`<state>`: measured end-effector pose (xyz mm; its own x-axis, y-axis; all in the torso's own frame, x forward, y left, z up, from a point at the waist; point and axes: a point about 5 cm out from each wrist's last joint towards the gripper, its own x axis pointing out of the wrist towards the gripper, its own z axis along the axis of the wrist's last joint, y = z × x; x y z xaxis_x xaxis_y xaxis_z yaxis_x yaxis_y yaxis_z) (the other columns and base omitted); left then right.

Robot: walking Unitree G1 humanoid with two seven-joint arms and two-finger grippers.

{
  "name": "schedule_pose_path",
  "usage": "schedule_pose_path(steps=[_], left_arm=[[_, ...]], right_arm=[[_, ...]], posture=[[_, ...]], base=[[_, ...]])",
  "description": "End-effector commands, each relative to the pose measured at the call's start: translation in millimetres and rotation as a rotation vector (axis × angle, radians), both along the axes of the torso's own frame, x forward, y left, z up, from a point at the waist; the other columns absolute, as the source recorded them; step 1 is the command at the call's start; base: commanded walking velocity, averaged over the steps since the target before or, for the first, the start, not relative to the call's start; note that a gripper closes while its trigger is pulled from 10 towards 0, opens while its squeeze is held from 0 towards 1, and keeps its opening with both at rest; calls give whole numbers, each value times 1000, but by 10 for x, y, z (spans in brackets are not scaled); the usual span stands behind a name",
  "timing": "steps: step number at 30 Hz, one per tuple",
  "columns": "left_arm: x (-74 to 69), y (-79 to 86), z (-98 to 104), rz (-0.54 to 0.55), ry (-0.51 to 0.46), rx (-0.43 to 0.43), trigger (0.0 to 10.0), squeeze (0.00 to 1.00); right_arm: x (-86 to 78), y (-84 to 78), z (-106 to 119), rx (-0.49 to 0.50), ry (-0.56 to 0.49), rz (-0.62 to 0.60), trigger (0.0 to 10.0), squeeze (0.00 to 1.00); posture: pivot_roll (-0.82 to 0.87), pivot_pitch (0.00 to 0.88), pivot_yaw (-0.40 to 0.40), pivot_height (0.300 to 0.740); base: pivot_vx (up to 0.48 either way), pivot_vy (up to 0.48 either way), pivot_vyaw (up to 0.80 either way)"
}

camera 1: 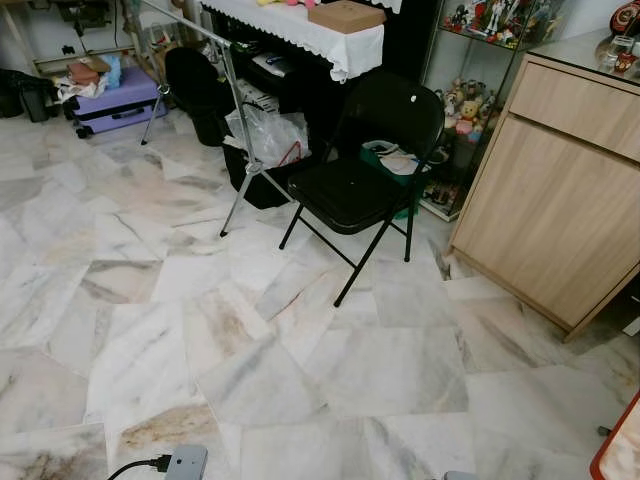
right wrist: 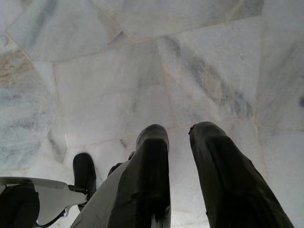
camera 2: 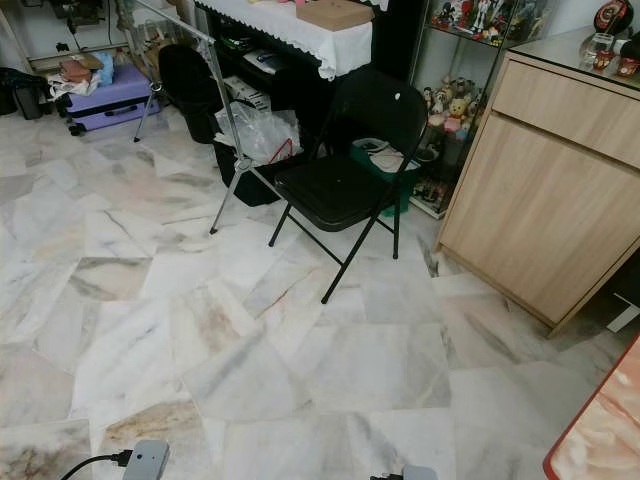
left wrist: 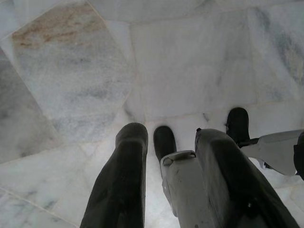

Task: Setting the table

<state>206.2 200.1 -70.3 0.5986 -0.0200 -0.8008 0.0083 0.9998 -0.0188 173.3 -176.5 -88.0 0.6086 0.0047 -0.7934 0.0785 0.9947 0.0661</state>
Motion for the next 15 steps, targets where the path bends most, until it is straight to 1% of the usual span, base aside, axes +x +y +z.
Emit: schedule_pose_path(steps=[1, 7, 8, 9, 10, 11, 15], left_arm=[[-66, 28, -33, -5, 24, 14, 10000, 0], [-66, 28, -33, -5, 24, 14, 10000, 0], [-66, 28, -33, -4, 24, 14, 10000, 0], [-66, 28, -33, -4, 24, 14, 10000, 0], [-80, 13, -43, -14, 31, 14, 10000, 0], [-92, 7, -50, -17, 35, 14, 10000, 0], [-103, 8, -56, -16, 37, 14, 10000, 0]], right_arm=[[-45, -4, -21, 2, 17, -6, 10000, 0], [-45, -4, -21, 2, 17, -6, 10000, 0], [-37, -9, -18, 2, 15, -17, 10000, 0], [-37, -9, -18, 2, 15, -17, 10000, 0], [-82, 4, -36, -1, 19, -9, 10000, 0], [-104, 12, -44, -2, 20, -2, 10000, 0], [-108, 14, -46, -1, 21, -1, 10000, 0]], posture=[[2, 91, -22, 740], [2, 91, -22, 740], [0, 0, 0, 740], [0, 0, 0, 740], [-13, 115, -15, 740], [-12, 114, -15, 740], [-11, 110, -15, 740]], base=[[0, 0, 0], [0, 0, 0], [0, 0, 0], [0, 0, 0], [0, 0, 0], [0, 0, 0], [0, 0, 0]])
